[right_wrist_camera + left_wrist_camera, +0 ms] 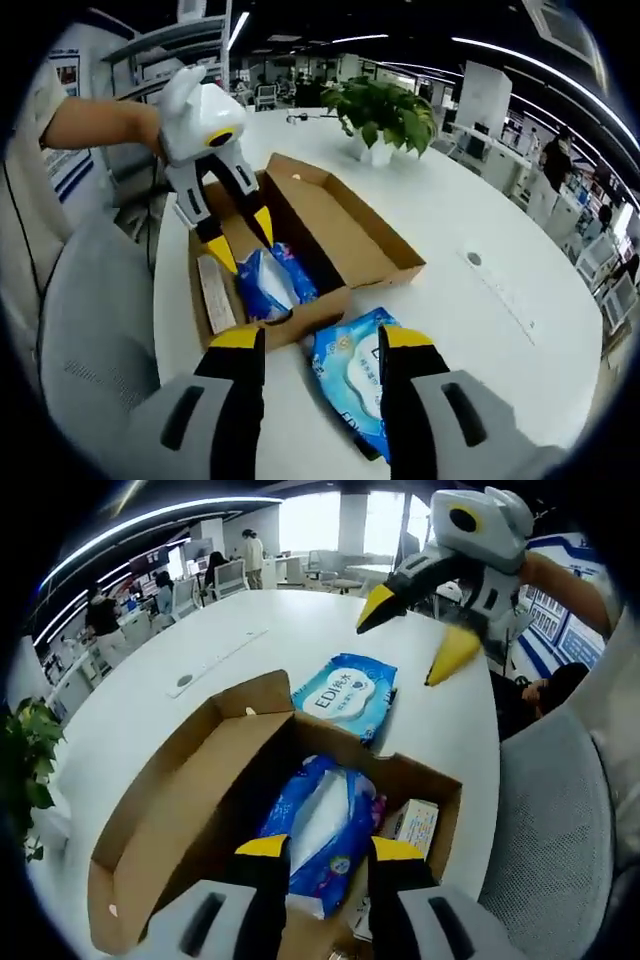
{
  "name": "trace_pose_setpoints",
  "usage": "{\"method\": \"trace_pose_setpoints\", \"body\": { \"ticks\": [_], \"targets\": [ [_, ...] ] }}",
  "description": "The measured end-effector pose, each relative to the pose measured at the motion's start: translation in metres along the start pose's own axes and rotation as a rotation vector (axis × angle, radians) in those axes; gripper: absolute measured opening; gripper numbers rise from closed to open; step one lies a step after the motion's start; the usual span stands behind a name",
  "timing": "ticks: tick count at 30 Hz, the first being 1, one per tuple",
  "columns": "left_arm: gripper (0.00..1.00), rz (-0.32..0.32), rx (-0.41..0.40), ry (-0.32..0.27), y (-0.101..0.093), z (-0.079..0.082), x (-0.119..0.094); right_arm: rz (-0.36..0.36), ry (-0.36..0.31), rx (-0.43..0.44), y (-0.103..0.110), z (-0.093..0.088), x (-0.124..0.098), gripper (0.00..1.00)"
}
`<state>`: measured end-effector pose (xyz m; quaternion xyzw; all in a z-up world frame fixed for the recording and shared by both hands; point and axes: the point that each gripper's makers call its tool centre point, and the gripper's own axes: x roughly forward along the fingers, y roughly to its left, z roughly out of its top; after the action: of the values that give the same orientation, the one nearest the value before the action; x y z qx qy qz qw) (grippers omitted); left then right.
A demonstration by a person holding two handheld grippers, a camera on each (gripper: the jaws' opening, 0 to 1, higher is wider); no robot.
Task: Operate the shoe box by opening the lid, removing the specified soft item, and placing it in the target area until the item is outside and the box remains undamaged.
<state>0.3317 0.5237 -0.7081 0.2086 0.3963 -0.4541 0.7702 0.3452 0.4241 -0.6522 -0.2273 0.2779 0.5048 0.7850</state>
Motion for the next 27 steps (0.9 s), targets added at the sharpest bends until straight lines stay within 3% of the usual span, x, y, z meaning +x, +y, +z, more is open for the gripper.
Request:
{"method": "trace_pose_setpoints", "body": {
  "ticks": [6,10,15,27],
  "targets": [
    [0.28,-0.037,0.028,0.012,-0.002,-0.001,0.008,0.031,0.011,-0.039,0.01,0.006,0.021,0.43],
    [0.24,-0.059,0.039,0.05,-0.002,-0.006,0.016,0.049,0.011,-0.051,0.014,0.011,0.031,0.42],
    [0.17,-0.08,0.082,0.115,-0.004,-0.016,0.025,0.054,0.015,-0.063,0.015,0.014,0.046,0.34],
    [0.02,-0.085,0.104,0.136,-0.003,-0.024,0.024,0.05,0.038,-0.063,0.016,0.016,0.089,0.24]
  ]
}}
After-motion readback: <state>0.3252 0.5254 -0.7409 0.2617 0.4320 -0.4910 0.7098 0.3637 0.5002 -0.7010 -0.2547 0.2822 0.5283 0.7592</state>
